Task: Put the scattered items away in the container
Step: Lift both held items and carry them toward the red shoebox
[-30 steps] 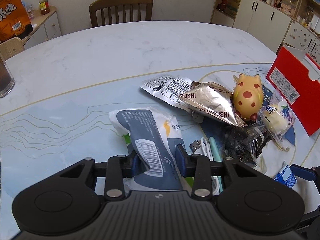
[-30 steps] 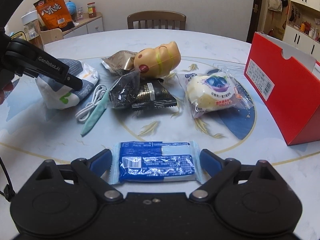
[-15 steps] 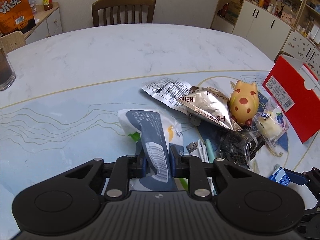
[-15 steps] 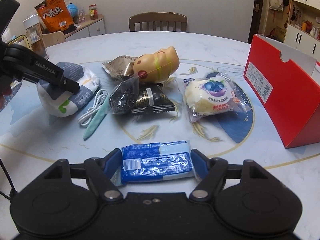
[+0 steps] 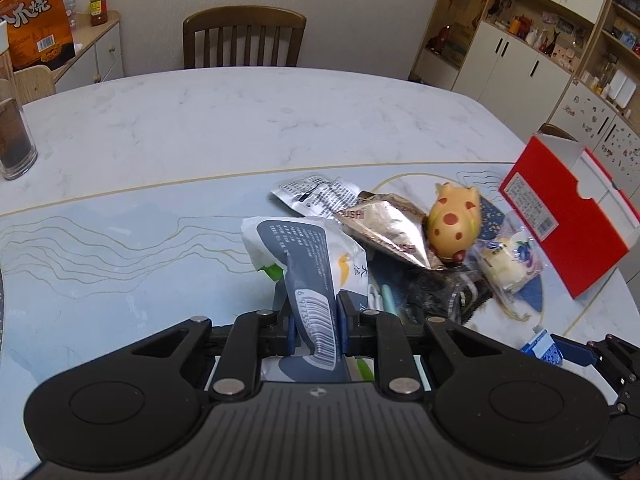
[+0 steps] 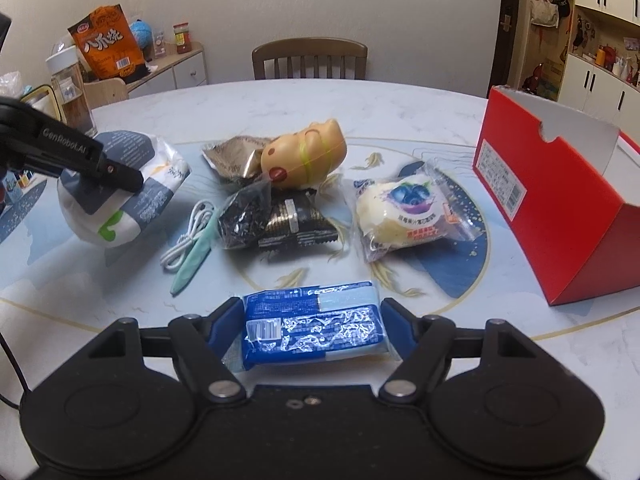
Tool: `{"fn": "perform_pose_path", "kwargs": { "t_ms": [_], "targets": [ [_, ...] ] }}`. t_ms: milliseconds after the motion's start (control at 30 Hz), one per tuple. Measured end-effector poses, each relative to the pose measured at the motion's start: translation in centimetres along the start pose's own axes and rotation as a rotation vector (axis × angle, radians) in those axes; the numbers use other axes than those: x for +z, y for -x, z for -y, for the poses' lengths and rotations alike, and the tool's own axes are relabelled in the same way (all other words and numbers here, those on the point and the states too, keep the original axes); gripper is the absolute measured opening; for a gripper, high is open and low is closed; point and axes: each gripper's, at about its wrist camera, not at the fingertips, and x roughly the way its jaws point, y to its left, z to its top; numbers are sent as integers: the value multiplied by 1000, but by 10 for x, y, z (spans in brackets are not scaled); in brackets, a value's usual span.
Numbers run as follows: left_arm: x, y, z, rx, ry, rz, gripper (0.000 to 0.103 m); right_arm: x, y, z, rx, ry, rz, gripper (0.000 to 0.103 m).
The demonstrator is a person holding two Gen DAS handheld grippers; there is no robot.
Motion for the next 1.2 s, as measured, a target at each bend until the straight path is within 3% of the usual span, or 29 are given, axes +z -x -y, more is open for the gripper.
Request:
{"fn": "perform_pose_path", "kwargs": {
  "t_ms": [600,1200],
  "targets": [
    [11,41,48,-111,-58,44,18,26,48,21,-12,-64,79,74],
    [42,26,147,-229,-180,70,18,53,74,91,-93,-116,127,74]
  ]
}}
